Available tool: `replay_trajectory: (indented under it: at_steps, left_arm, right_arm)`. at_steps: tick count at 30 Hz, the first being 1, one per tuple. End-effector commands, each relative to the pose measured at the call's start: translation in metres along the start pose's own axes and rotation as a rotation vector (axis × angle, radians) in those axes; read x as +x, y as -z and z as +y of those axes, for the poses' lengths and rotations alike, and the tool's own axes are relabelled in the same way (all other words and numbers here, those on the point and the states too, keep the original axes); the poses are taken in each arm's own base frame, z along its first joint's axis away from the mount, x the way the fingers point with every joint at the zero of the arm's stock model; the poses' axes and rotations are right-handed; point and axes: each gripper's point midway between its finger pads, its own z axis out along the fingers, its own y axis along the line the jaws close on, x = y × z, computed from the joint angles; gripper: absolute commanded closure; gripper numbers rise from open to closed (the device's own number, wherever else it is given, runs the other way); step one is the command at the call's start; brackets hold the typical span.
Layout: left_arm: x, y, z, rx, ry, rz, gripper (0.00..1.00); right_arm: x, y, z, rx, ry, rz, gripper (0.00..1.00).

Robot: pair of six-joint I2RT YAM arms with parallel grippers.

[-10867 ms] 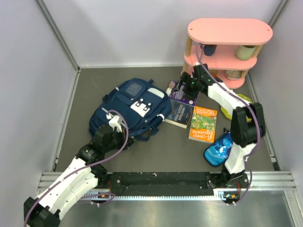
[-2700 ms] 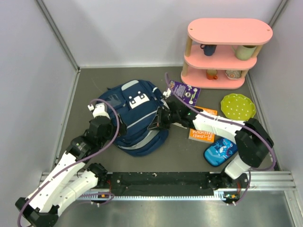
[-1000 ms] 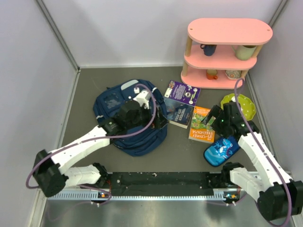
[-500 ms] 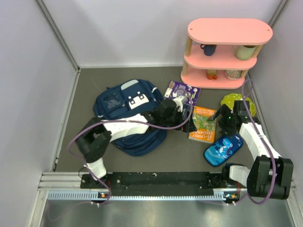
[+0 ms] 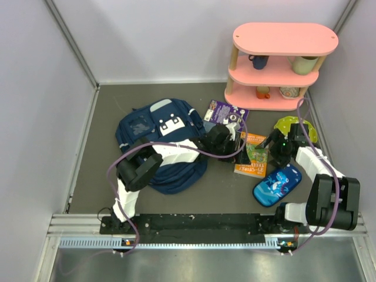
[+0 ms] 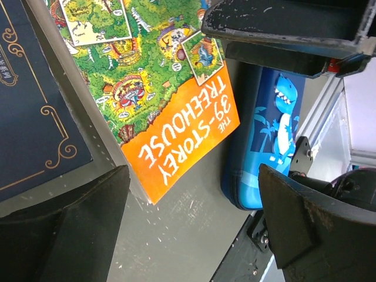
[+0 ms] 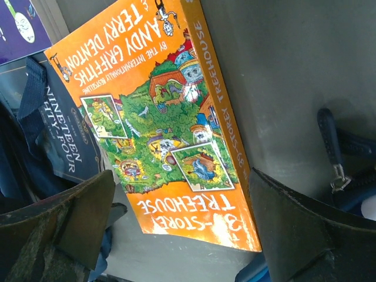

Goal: Pack the student bag
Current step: Pick up the book from the center of the board.

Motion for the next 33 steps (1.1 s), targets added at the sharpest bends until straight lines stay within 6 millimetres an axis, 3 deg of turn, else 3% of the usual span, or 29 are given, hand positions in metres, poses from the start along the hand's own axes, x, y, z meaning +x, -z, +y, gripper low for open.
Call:
replay_trajectory:
  at_steps: [1,9,12,17,24,33]
  left_arm:
    - [-0.012,-0.011,-0.013,0.041,0.018,-0.029,0.06]
    - [-0.001,-0.029,0.011,-0.028,0.051,0.005,0.07]
    - [-0.003,-0.034,0.005,0.007,0.055,0.006,0.08]
    - [-0.007,-0.039,-0.008,0.066,0.064,0.003,0.22]
    - [-0.027,-0.024,-0.034,0.119,0.044,-0.052,0.31]
    - [-0.045,-0.009,-0.052,0.132,0.012,-0.103,0.39]
  right_arm:
    - [-0.011,-0.004,0.008,-0.051,0.031,-0.013,0.07]
    - [-0.008,-0.015,0.000,-0.024,0.034,0.018,0.09]
    - [-0.006,-0.019,-0.002,-0.024,0.038,0.029,0.10]
    - [0.000,-0.024,0.001,-0.059,0.036,0.056,0.18]
    - [0.007,-0.025,0.001,-0.086,0.038,0.073,0.35]
    - [0.012,-0.026,-0.002,-0.085,0.036,0.084,0.38]
